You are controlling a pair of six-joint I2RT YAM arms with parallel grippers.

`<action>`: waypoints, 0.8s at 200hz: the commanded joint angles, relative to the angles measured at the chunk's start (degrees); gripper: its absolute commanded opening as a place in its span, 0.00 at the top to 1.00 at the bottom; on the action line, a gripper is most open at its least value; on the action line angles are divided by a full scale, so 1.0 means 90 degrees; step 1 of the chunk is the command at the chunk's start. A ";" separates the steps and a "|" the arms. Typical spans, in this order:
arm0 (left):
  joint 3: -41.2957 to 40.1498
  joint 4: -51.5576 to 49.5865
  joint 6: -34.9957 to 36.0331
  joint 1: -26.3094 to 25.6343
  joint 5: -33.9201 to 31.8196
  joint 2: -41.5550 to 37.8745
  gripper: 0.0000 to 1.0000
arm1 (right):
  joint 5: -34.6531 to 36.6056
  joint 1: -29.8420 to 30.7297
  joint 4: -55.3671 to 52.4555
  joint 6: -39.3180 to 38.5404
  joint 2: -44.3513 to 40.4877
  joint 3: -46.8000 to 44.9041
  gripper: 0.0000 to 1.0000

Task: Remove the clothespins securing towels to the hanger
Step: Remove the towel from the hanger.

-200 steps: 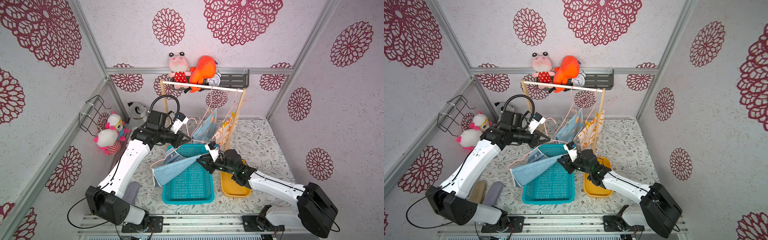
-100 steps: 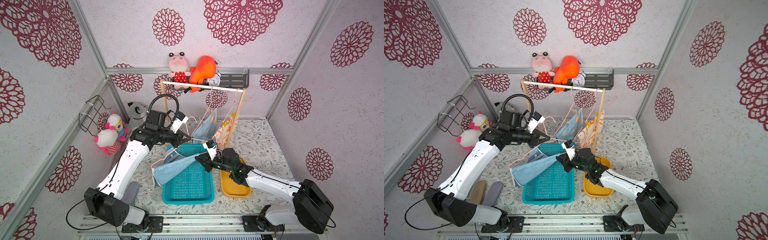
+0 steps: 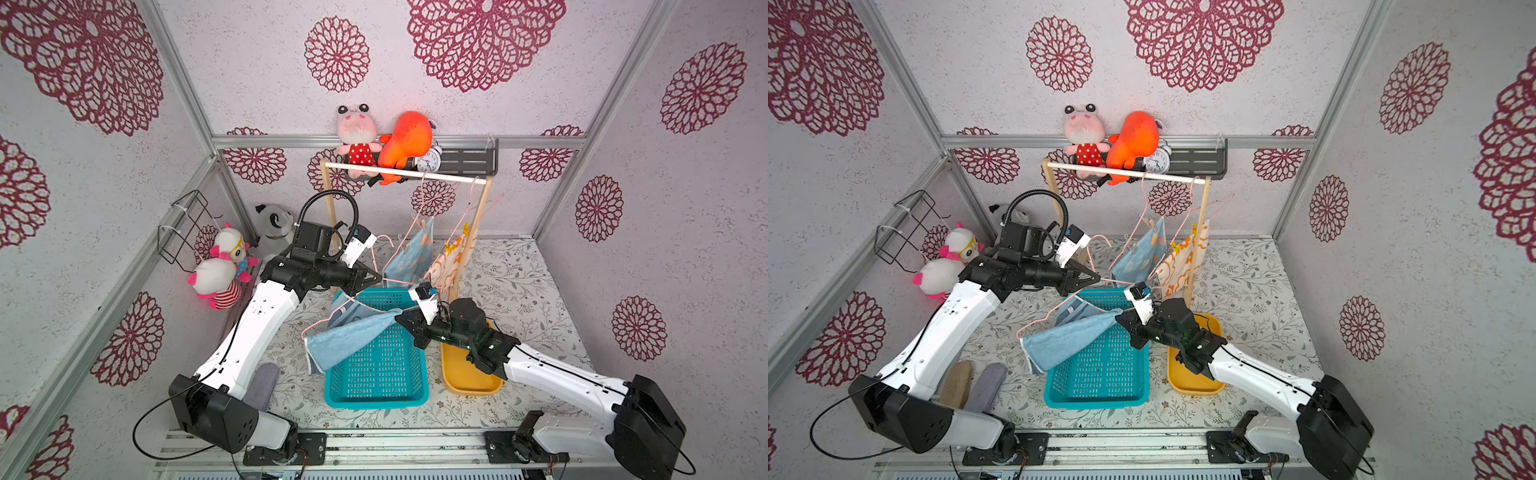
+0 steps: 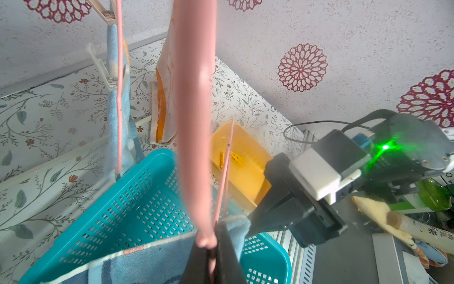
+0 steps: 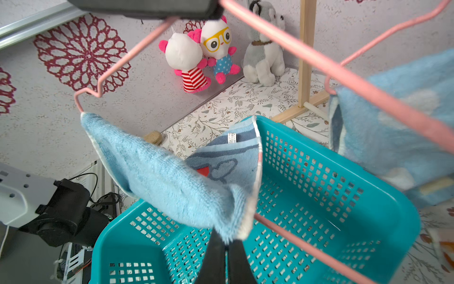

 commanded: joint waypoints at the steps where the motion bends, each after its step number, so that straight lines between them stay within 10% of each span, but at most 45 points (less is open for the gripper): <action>1: -0.0045 0.0027 0.0031 0.0025 -0.0033 -0.0004 1.00 | 0.0360 0.0053 -0.0500 -0.0276 -0.0473 0.0209 0.99; 160: -0.0104 0.0125 -0.0033 0.0071 -0.0092 0.0128 1.00 | 0.0131 0.0266 -0.2709 -0.1777 -0.0320 0.3130 1.00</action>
